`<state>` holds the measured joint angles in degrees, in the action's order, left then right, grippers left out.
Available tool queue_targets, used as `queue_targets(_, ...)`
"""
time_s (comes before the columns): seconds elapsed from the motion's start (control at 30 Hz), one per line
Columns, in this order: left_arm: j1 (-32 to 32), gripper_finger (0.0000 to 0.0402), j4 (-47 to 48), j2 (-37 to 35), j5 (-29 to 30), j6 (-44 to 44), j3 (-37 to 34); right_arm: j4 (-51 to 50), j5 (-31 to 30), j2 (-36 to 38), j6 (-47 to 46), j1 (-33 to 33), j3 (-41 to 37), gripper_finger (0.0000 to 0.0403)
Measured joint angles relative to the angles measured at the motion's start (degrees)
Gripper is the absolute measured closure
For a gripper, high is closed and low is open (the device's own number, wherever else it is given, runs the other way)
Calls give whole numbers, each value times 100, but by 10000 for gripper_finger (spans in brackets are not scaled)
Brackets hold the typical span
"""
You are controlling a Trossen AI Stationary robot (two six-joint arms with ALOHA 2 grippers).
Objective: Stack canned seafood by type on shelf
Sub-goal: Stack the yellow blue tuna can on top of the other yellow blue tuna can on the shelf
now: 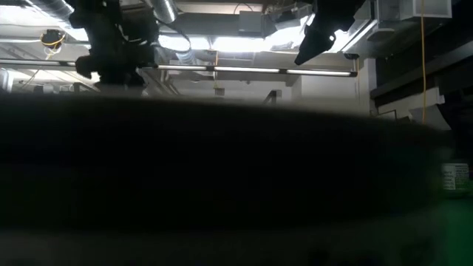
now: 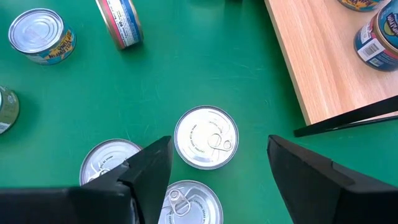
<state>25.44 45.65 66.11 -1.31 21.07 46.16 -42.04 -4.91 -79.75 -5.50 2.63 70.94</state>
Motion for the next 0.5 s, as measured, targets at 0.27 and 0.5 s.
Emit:
queue_targets(0.27, 4, 135, -392, 0, 174, 5, -412, 2, -1, 0, 0, 0, 0, 141)
queue_targets(0.5, 4, 135, -632, 0, 180, 144, -576, -4, 0, 0, 4, 0, 0, 141)
